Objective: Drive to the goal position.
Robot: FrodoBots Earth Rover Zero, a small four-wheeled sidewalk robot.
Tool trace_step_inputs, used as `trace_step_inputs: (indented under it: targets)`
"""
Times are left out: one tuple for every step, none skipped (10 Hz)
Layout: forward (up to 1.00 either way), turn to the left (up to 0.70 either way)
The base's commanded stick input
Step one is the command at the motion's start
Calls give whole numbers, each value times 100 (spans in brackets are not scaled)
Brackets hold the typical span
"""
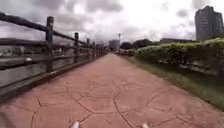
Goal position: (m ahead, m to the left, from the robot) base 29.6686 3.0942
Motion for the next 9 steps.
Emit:
trace_step_inputs:
  targets:
    - [100,0]
    - [100,0]
    - [100,0]
    - [100,0]
    - [100,0]
    - [100,0]
    - [100,0]
    - [100,0]
    - [100,0]
